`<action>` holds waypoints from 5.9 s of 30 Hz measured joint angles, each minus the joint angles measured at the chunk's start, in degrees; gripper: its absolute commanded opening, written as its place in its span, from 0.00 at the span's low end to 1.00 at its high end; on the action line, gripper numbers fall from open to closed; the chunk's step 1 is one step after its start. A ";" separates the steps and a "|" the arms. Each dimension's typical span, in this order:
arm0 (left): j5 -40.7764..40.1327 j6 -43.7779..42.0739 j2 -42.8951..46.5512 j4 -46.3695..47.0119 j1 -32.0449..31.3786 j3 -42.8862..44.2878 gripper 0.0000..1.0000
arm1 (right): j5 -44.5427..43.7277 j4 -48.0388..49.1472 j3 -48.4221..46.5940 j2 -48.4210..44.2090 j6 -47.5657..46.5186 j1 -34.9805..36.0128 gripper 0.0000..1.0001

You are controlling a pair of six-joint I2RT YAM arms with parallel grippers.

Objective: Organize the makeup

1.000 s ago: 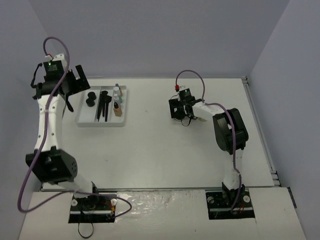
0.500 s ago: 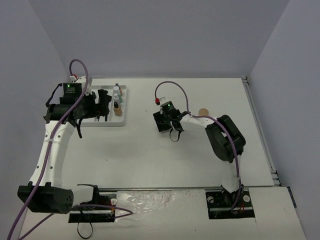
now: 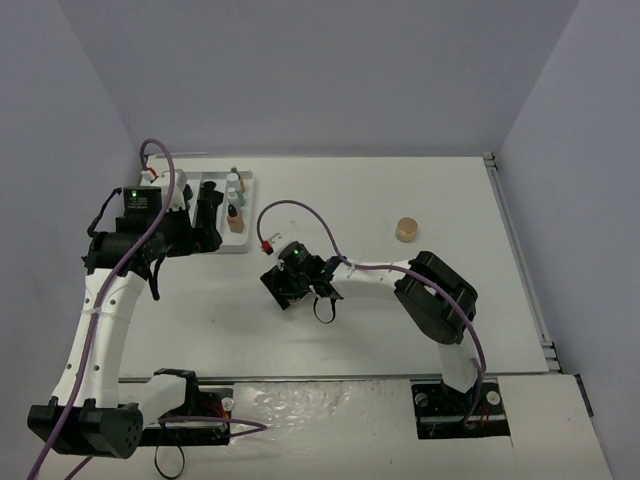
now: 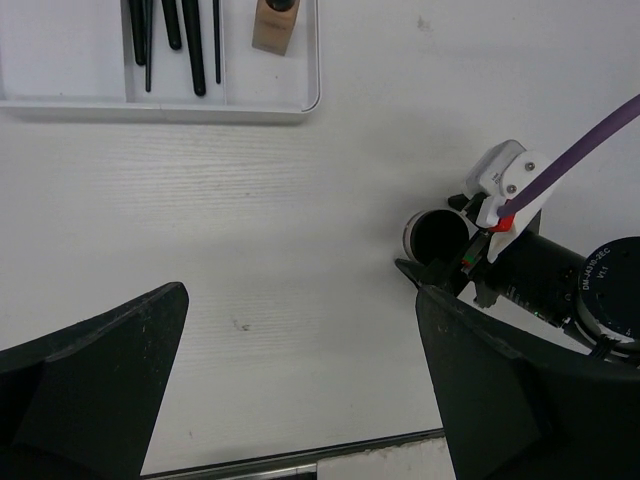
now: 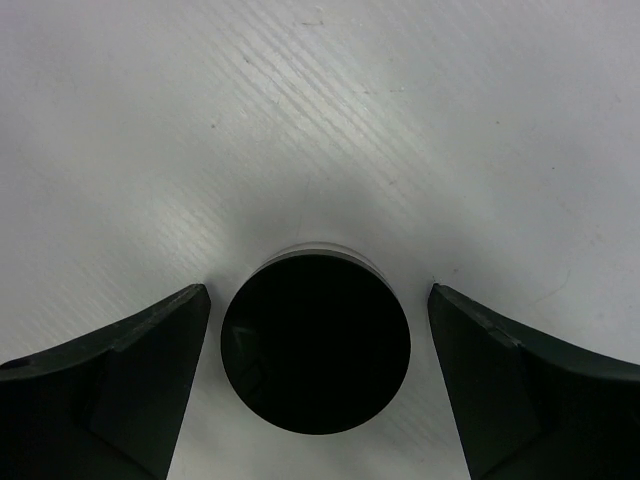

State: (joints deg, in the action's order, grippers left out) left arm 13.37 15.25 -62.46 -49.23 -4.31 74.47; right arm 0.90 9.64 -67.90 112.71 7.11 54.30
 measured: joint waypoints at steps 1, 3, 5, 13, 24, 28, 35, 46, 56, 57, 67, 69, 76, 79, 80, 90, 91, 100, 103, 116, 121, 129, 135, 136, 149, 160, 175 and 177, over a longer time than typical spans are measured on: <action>0.21 -0.04 -0.01 -0.05 -0.22 -0.57 0.97 | -0.06 0.00 0.05 -0.05 -0.07 0.03 0.98; 0.43 -0.04 -0.05 -0.23 -0.78 -1.43 0.97 | -0.16 -0.17 0.70 -0.73 -0.27 0.00 1.00; 0.60 0.03 -0.16 -0.23 -1.87 -1.99 0.97 | -0.95 -1.02 2.48 -2.86 -0.25 0.00 1.00; -1.26 1.88 -4.09 2.62 -12.83 -3.53 0.97 | -10.82 -4.95 10.38 -22.86 2.90 -1.92 1.00; -6.05 4.78 -22.70 12.62 -28.80 -4.99 0.97 | -26.79 -15.61 24.34 -52.32 15.50 -14.18 1.00; -6.42 5.20 -30.43 15.34 -31.98 -4.99 0.97 | -30.91 -17.61 24.79 -60.81 17.26 -14.88 1.00; -8.44 6.32 -38.83 17.73 -35.35 -4.71 0.96 | -33.73 -18.54 24.99 -65.07 17.36 -15.27 1.00; -11.40 8.90 -42.07 19.47 -35.57 -4.75 0.43 | -34.35 -18.89 25.05 -63.36 16.42 -16.37 1.00; -12.95 9.32 -40.13 15.79 -34.95 -4.21 0.10 | -33.16 -17.67 25.05 -61.85 14.47 -18.85 1.00; -13.15 9.17 -39.30 14.07 -34.18 -3.48 0.10 | -32.72 -17.38 25.03 -61.49 14.20 -19.27 1.00; -13.23 4.23 -32.23 3.00 -11.99 17.65 0.10 | -28.11 -14.90 24.81 -57.29 12.42 -21.68 1.00; -13.38 2.54 -32.56 1.62 -5.76 22.62 0.10 | -27.00 -14.47 24.80 -56.87 12.11 -22.31 1.00; -12.79 -0.40 -42.01 2.69 10.05 31.31 0.10 | -23.72 -12.47 24.70 -56.36 11.32 -25.59 1.00; -11.80 -0.94 -50.61 3.41 13.14 34.49 0.10 | -22.74 -12.22 24.70 -56.22 10.89 -26.72 1.00; -11.50 -1.05 -53.64 3.83 13.73 35.54 0.10 | -22.42 -12.15 24.70 -56.22 10.82 -27.00 1.00; -10.11 -1.52 -68.89 4.97 15.32 39.37 0.10 | -20.75 -11.89 24.70 -56.20 10.14 -30.42 1.00; -10.13 -1.56 -69.24 5.06 15.32 39.66 0.10 | -20.66 -11.85 24.70 -56.14 10.03 -30.74 1.00; -10.02 -1.62 -73.04 6.85 15.32 44.75 0.10 | -19.90 -11.60 24.70 -54.37 9.39 -31.88 1.00; -9.82 -1.62 -74.01 6.92 15.35 46.09 0.10 | -19.88 -11.58 24.68 -54.24 9.31 -32.01 1.00; -8.72 -1.55 -74.66 8.20 15.49 46.83 0.49 | -17.72 -11.51 22.21 -45.64 10.89 -36.73 1.00; -8.48 -1.44 -72.86 10.41 15.49 43.64 0.69 | -16.83 -11.56 18.07 -37.85 11.63 -38.23 1.00; -7.79 -1.16 -70.43 10.47 15.64 40.99 0.84 | -15.67 -10.14 12.51 -29.73 13.21 -38.59 1.00; -7.60 -1.18 -69.33 10.12 15.60 41.71 0.84 | -14.23 -10.02 11.07 -26.58 13.90 -39.89 1.00; -7.58 -1.17 -69.33 10.02 15.58 41.85 0.85 | -14.09 -10.03 11.06 -26.47 13.91 -40.00 1.00; -10.36 -0.29 -47.98 8.29 15.68 30.01 0.97 | -10.43 -9.52 4.19 -15.83 12.63 -43.11 0.99; -9.10 0.09 -20.90 5.61 14.78 22.52 0.97 | -7.82 -9.41 -0.39 -5.77 10.95 -43.03 0.81; -3.67 -0.02 -5.11 -2.01 2.96 9.71 0.97 | -8.88 -6.29 0.92 -3.61 6.74 -38.44 0.00; -2.90 -0.03 -2.97 -2.49 2.72 9.12 0.97 | -8.69 -5.75 2.07 -4.44 5.51 -34.40 0.00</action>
State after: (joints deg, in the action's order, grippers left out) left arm 10.47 15.22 -65.43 -51.72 -1.59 83.59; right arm -7.79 3.89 -65.83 108.28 12.62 19.90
